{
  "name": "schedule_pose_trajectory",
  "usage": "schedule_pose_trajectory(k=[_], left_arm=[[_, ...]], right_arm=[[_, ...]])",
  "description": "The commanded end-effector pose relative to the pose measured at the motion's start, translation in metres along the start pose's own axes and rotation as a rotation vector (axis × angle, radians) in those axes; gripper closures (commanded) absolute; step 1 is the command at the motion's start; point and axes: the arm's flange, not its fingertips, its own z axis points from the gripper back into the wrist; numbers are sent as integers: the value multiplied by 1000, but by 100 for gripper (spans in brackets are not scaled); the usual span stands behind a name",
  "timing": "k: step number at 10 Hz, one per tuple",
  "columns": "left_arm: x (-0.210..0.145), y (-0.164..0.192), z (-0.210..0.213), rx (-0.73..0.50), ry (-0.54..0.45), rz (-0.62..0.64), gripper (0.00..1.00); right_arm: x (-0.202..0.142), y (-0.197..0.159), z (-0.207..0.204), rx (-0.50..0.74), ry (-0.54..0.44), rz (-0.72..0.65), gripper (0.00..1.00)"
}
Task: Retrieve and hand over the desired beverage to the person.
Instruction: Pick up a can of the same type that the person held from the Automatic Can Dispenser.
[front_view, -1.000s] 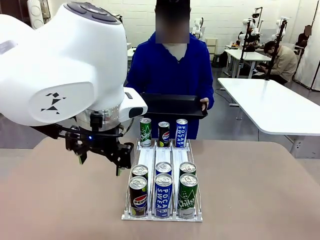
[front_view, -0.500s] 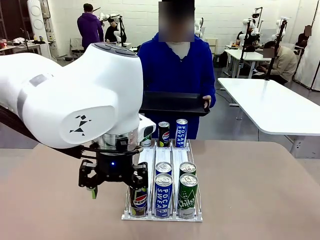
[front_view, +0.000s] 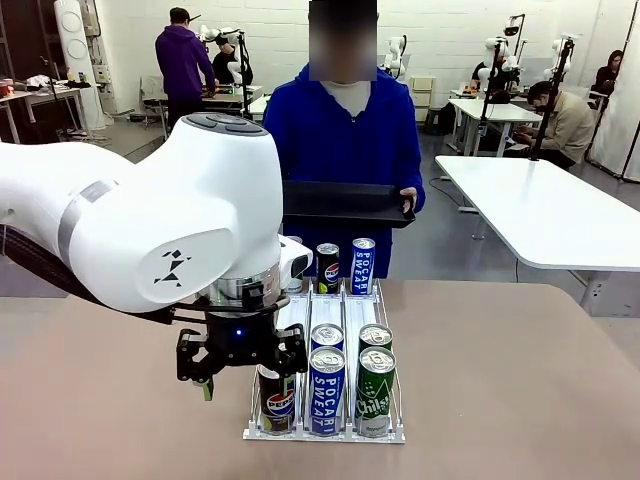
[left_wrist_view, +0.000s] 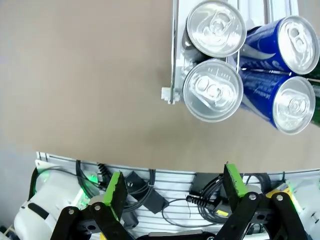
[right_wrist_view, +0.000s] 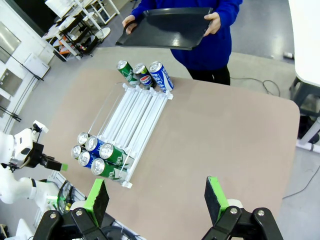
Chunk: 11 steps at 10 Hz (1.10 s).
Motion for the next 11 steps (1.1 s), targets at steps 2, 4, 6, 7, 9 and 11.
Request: schedule_pose_trajectory(k=[2,4,6,7,9,11], left_arm=[[11,5,-4,-81,-96,-90,0],[4,0,0,-16,-24,-8,0],[4,0,0,-16,-24,-8,0],[4,0,0,-16,-24,-8,0],[4,0,0,-16,-24,-8,0],[14,0,-4,-45,-27,-86,0]], right_arm=[[1,-2,-1,30,-8,6,0],[1,-2,-1,30,-8,6,0],[1,-2,-1,30,-8,6,0],[1,-2,-1,30,-8,6,0],[1,-2,-1,30,-8,6,0],[1,-2,-1,30,-8,6,0]])
